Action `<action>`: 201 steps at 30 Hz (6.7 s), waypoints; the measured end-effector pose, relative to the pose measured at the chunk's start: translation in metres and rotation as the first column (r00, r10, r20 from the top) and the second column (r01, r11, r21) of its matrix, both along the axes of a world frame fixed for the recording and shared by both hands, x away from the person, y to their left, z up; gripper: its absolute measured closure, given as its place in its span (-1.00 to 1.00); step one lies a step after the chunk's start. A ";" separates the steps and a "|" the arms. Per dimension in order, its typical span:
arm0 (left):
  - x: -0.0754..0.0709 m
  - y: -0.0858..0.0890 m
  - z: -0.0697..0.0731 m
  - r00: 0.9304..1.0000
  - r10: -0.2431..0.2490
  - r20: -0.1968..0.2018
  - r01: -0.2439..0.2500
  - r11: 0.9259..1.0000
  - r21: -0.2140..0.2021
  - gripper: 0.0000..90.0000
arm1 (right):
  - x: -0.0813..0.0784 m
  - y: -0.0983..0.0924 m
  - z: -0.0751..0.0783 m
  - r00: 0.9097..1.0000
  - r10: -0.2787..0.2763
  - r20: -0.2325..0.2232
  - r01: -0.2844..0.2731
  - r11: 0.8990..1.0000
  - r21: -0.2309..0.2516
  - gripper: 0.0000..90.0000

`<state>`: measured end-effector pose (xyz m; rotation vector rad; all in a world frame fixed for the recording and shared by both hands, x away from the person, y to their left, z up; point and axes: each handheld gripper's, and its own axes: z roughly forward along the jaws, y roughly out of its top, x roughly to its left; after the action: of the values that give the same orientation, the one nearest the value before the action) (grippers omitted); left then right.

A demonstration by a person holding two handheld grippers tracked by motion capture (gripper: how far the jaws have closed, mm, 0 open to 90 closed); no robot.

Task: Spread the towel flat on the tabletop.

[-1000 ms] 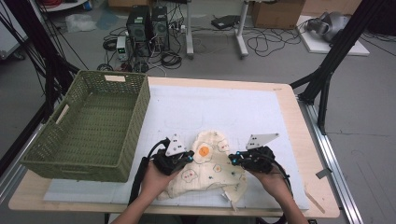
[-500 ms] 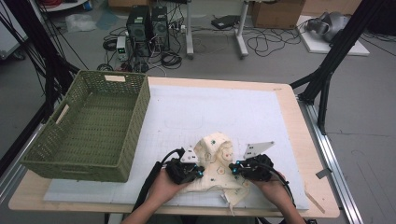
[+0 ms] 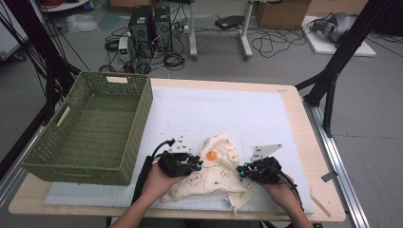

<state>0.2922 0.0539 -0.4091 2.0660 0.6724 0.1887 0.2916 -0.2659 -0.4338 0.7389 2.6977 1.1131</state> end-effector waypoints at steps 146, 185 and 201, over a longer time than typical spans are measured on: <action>0.043 0.004 -0.023 0.986 0.156 -0.053 -0.151 0.985 0.079 0.81 | -0.004 0.043 -0.005 0.995 0.095 0.017 -0.095 0.995 -0.003 0.99; 0.023 0.030 -0.016 0.951 0.285 0.122 -0.301 0.943 0.143 0.60 | 0.027 0.024 0.013 0.998 -0.064 0.024 0.060 0.986 0.153 0.59; 0.021 0.033 -0.036 0.963 0.266 0.047 -0.270 0.951 0.154 0.70 | 0.041 0.047 -0.007 0.999 -0.017 -0.050 0.020 0.997 0.071 0.92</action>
<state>0.3128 0.0873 -0.4453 2.1133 0.9483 0.4361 0.3325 -0.2186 -0.4408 0.8112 2.6977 1.2090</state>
